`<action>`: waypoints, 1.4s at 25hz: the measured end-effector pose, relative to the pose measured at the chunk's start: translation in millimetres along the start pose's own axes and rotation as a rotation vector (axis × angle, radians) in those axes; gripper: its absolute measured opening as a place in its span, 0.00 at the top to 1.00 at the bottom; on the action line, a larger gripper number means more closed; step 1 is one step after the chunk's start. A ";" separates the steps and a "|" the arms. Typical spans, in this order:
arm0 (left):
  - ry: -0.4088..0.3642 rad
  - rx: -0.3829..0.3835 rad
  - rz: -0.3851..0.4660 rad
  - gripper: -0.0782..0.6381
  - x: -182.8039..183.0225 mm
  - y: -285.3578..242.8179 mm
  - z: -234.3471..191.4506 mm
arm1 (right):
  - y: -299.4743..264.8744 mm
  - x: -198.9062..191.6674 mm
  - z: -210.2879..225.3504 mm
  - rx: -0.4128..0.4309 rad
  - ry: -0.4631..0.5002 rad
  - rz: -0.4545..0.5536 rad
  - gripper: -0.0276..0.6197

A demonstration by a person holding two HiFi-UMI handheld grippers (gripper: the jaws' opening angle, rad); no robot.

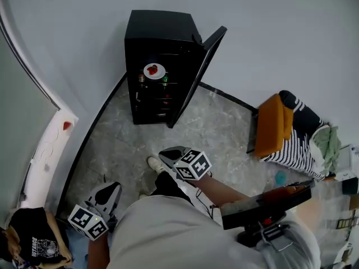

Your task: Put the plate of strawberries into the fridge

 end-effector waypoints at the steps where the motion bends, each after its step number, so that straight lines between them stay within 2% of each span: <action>1: -0.003 -0.007 -0.004 0.87 -2.1 0.6 1.3 | 2.0 -1.1 -6.7 0.005 0.014 -0.002 0.93; 6: 0.000 -0.015 -0.017 0.87 -8.3 4.1 6.5 | 8.3 -2.4 -32.5 0.030 0.085 -0.016 0.93; 13: 0.008 0.022 0.000 0.87 -13.3 15.8 8.7 | 6.0 2.4 -51.1 0.070 0.160 -0.024 0.93; 22: 0.054 0.073 0.018 0.87 -25.1 26.4 7.9 | -1.4 8.7 -68.0 0.090 0.312 -0.053 0.93; 35: 0.046 0.050 0.003 0.87 -26.3 19.9 9.8 | 2.0 6.6 -72.4 0.088 0.337 -0.072 0.93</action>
Point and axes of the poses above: the fingertips, and each gripper's own axes: y backward along the fingers, z to its right, x out of its top, the point moved 7 cm from there along y, backward along the fingers, and after that the axes turned 3 degrees about -y, right-handed, at the moved point
